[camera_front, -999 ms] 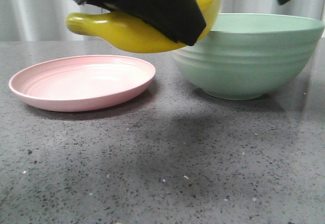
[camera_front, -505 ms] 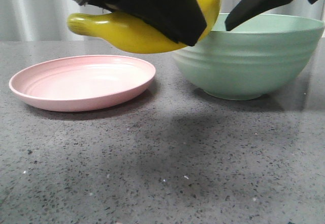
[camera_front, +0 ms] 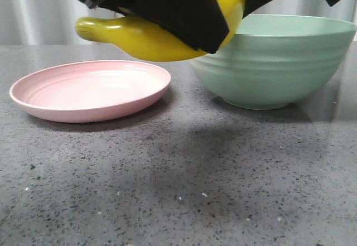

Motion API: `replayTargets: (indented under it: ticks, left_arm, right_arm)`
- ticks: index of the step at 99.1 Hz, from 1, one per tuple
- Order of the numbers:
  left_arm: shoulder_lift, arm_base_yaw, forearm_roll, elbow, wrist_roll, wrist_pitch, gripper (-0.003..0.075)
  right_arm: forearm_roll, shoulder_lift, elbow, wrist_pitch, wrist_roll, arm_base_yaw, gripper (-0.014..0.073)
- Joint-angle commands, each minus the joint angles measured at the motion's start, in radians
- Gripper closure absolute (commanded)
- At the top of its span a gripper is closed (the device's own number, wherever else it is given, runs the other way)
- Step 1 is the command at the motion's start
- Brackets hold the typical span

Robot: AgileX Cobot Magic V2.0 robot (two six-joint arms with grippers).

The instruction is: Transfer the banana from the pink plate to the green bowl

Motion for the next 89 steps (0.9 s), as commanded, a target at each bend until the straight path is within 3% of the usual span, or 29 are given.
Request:
replayTargets:
  ticks: [1, 13, 23, 64, 89]
  left_arm:
    - [-0.032, -0.006, -0.007, -0.038, 0.003, -0.07, 0.0491]
    - [-0.032, -0.006, -0.007, -0.038, 0.003, -0.07, 0.0334]
    - [-0.032, -0.006, -0.003, -0.038, 0.003, -0.07, 0.0263]
    - [-0.208, -0.001, 0.031, -0.04, -0.001, -0.114, 0.026]
    - [-0.31, -0.001, 0.031, -0.04, -0.001, -0.175, 0.0261]
  right_arm:
    - [0.013, -0.026, -0.032, -0.041, -0.015, -0.001, 0.0552]
    - [0.013, -0.026, -0.032, -0.041, -0.015, -0.001, 0.0552]
    - [0.013, -0.026, -0.032, -0.039, -0.015, -0.001, 0.0552]
    - [-0.017, -0.032, -0.102, -0.032, -0.015, -0.004, 0.0552]
    - [-0.071, -0.032, -0.195, -0.06, -0.015, -0.101, 0.0552]
